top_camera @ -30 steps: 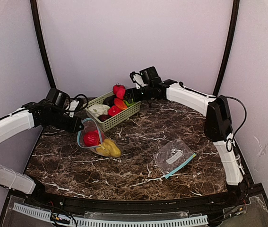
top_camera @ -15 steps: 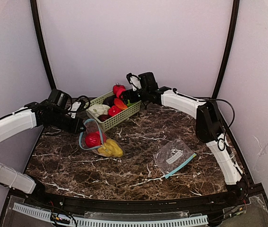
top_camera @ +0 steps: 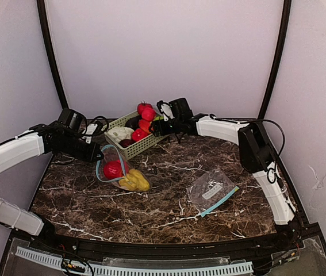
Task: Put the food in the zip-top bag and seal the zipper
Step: Move the bin to the corner of the board.
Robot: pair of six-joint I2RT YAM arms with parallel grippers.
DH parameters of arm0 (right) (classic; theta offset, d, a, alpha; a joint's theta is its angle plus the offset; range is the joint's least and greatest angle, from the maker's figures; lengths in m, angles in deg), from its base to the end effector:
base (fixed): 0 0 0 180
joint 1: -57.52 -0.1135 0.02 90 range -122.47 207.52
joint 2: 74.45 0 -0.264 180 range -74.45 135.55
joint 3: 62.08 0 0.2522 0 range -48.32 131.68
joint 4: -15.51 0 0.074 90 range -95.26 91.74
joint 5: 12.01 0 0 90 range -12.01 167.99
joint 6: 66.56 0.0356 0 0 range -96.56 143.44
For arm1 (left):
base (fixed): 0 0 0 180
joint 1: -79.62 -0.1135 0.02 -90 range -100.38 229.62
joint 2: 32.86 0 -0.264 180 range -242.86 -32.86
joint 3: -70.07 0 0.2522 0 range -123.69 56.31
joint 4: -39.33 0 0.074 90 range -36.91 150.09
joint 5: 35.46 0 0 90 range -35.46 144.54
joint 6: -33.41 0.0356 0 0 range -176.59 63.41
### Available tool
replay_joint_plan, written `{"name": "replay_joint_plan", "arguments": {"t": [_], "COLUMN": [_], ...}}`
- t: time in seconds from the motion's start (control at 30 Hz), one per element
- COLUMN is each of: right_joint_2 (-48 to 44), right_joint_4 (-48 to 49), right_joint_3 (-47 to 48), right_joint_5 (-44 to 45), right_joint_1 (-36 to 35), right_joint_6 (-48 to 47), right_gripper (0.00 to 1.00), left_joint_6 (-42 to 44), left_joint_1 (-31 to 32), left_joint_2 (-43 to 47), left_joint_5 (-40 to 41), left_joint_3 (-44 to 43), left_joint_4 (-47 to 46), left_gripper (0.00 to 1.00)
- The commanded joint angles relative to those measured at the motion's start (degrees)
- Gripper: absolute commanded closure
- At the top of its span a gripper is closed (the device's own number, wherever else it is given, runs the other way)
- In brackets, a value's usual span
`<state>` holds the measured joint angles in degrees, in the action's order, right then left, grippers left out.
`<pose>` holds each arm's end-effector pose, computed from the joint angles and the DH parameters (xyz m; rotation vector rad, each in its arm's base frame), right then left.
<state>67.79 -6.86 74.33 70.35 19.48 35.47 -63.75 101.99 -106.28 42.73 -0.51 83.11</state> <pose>0.4507 0.3586 0.1979 -0.5613 2.0527 0.6672 0.2481 -0.1100 0.2749 0.4183 2.3817 -0.4866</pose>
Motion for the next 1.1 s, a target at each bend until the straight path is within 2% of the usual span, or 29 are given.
{"name": "replay_joint_plan", "arguments": {"t": [0.0, 0.23, 0.57, 0.73, 0.9, 1.07], "right_joint_2": [-6.31, -6.94, -4.49, -2.56, -0.84, 0.75], "right_joint_4": [-0.32, -1.74, 2.03, 4.24, 6.3, 7.5], "right_joint_3": [-4.29, -6.19, -5.82, -5.05, -4.73, -3.96], "right_joint_5": [2.2, -0.27, -8.33, -10.81, -12.16, -12.92], "right_joint_1": [1.07, 3.09, 5.84, 6.35, 6.66, 6.67], "right_joint_6": [4.66, 12.59, 26.03, 30.05, 33.58, 35.88], "right_gripper": [0.19, 0.29, 0.41, 0.47, 0.58, 0.62], "left_joint_6": [-0.58, -0.66, -0.73, -0.67, -0.75, -0.82], "left_joint_1": [-0.38, -0.4, -0.39, -0.4, -0.4, -0.4], "left_joint_2": [0.66, 0.94, 0.65, 0.75, 0.66, 0.65], "left_joint_5": [-0.75, -0.52, -0.76, -0.67, -0.81, -0.91], "left_joint_3": [0.8, 1.0, 1.05, 1.1, 1.13, 1.14], "left_joint_4": [-0.06, -0.15, -0.17, -0.13, -0.08, -0.01], "left_gripper": [0.99, 0.99, 0.99, 0.99, 0.99, 0.99]}}
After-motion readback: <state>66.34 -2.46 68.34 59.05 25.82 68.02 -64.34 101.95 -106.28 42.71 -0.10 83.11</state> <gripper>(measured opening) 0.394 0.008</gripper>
